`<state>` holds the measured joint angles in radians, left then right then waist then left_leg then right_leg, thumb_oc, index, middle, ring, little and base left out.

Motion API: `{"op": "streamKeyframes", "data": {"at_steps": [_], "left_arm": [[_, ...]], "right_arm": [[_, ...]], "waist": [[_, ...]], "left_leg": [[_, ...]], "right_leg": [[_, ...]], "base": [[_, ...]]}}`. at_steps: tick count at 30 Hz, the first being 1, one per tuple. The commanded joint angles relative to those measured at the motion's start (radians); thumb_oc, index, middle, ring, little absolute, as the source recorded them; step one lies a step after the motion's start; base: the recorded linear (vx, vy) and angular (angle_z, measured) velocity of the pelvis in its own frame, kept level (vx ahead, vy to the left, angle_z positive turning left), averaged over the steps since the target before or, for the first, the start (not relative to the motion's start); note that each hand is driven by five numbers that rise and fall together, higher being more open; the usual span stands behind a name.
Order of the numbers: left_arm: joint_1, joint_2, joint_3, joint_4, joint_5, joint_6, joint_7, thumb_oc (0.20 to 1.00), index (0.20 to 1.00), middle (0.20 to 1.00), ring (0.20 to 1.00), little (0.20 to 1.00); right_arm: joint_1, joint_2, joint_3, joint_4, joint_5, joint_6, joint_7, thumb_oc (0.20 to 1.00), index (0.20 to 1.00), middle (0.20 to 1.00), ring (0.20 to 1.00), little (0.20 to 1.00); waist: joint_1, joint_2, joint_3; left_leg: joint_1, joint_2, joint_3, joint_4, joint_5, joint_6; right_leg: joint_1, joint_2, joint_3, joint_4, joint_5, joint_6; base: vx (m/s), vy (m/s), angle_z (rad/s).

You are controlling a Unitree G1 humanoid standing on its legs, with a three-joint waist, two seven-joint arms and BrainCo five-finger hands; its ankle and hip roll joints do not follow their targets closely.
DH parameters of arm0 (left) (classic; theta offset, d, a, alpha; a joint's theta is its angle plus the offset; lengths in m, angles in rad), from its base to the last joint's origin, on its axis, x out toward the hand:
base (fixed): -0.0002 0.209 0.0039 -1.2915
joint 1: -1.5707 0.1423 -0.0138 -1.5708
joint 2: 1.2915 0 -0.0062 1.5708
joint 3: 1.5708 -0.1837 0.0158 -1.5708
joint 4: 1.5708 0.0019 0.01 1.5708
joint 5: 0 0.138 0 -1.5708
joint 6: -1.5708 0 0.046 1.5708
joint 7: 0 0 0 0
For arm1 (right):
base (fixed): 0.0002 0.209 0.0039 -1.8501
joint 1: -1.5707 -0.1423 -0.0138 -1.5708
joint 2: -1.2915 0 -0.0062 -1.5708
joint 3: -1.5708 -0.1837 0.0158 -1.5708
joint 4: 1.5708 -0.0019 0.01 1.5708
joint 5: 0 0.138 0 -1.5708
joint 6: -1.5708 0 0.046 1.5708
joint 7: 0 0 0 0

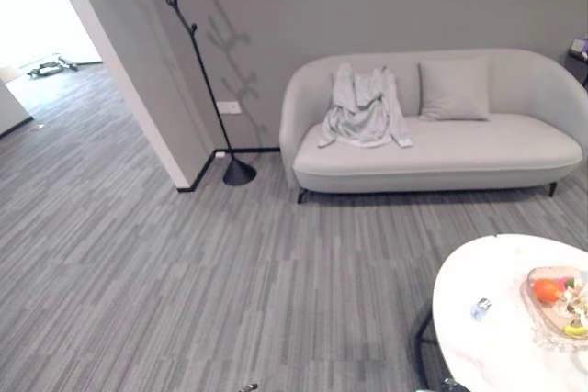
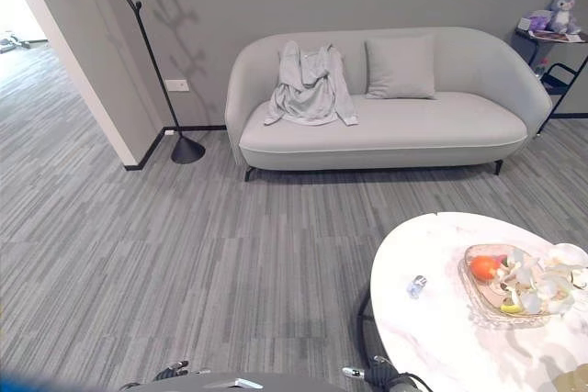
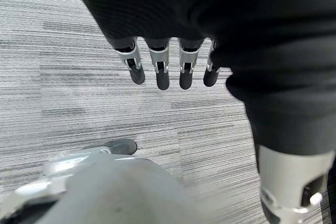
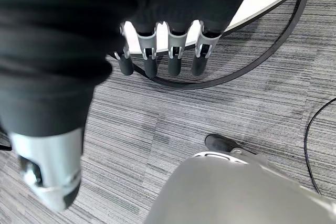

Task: Hang the clothes on the sofa on the clothes rack.

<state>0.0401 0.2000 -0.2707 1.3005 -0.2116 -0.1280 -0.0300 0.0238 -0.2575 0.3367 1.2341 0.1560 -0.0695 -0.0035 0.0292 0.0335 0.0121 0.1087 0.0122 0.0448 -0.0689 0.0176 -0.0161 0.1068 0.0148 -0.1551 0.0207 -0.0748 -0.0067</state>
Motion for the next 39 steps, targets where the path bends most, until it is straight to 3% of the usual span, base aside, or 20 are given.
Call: {"op": "streamKeyframes", "data": {"at_steps": [1, 39], "left_arm": [[-0.09, 0.023, 0.003, 0.029, 0.042, -0.029, -0.012, 1.0, 1.0, 1.0, 1.0, 1.0], [-0.095, 0.027, 0.002, 0.03, 0.049, -0.028, -0.005, 1.0, 1.0, 1.0, 1.0, 1.0]], "right_arm": [[-0.066, 0.019, 0.028, 0.022, 0.007, -0.021, 0.001, 1.0, 1.0, 1.0, 1.0, 1.0], [-0.078, 0.01, 0.029, 0.018, 0.002, -0.017, 0.002, 1.0, 1.0, 1.0, 1.0, 1.0]], "waist": [[-0.007, -0.064, 0.027], [-0.005, -0.061, 0.029]], "left_leg": [[0.046, 0.006, -0.01, -0.018, -0.057, -0.023], [0.052, 0.001, -0.008, -0.018, -0.069, -0.017]], "right_leg": [[0.051, -0.087, 0.022, -0.108, 0.062, 0.116], [0.053, -0.095, 0.023, -0.108, 0.063, 0.121]], "base": [[0.0, 0.0, 0.0], [0.0, 0.001, 0.0]]}}
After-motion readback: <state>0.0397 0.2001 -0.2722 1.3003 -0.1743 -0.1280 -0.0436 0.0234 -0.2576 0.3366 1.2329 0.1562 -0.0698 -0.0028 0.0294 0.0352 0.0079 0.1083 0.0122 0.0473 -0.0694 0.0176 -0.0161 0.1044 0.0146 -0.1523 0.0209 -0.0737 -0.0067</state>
